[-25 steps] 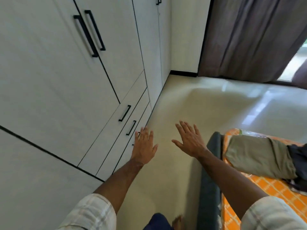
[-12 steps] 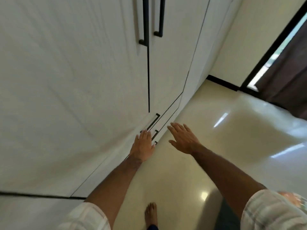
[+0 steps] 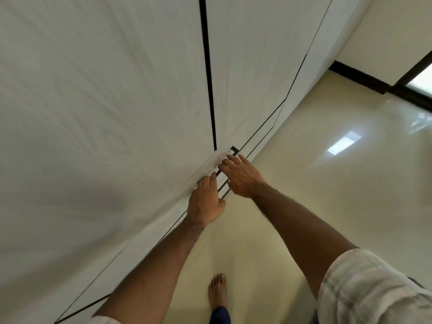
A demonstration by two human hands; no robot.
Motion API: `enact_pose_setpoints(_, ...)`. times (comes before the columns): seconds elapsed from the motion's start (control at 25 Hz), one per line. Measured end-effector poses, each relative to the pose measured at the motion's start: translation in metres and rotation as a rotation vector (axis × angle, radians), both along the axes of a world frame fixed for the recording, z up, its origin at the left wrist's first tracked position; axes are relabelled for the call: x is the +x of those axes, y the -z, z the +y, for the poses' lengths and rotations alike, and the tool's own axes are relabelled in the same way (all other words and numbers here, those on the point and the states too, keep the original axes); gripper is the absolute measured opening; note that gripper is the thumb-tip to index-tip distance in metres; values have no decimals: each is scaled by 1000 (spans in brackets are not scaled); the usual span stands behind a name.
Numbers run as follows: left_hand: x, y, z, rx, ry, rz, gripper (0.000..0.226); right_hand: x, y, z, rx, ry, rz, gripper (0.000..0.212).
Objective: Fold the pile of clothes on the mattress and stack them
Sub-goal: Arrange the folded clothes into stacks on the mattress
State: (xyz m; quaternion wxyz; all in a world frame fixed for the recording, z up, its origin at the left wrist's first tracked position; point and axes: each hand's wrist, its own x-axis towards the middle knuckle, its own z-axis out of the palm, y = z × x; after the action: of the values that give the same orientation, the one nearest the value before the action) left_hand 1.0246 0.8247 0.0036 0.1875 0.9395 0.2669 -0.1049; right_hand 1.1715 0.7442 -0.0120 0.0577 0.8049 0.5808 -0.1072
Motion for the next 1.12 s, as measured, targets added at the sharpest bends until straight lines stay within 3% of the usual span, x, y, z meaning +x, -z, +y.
enact_pose_setpoints(0.16,-2,-11,-20,-61,-9,51,86,-2,-2,-12,63,-14,-26,52)
enact_pose_setpoints(0.28,-5,-18,-51,-83,23,96,84,-4,-10,-50,38,-20,14,53)
enact_pose_setpoints(0.4,-18,-39,-98,38,280,-11,66,-10,-21,-119,11,45,84,68)
enact_pose_setpoints(0.48,-34,-49,-132,200,478,-147,59,-18,-31,-171,99,157,113,82)
enact_pose_setpoints(0.56,-41,-60,-159,354,412,-206,70,-22,-45,-216,208,273,143,91)
enact_pose_setpoints(0.68,-43,-65,-195,211,201,-92,85,-27,-60,-264,206,306,175,96)
enact_pose_setpoints(0.8,-50,-60,-233,86,239,-41,94,-43,-61,-303,164,327,183,97)
enact_pose_setpoints(0.96,-56,-59,-283,274,324,24,93,-52,-55,-346,150,376,129,97)
enact_pose_setpoints(1.12,-60,-48,-321,269,354,27,92,-57,-55,-387,129,373,119,97)
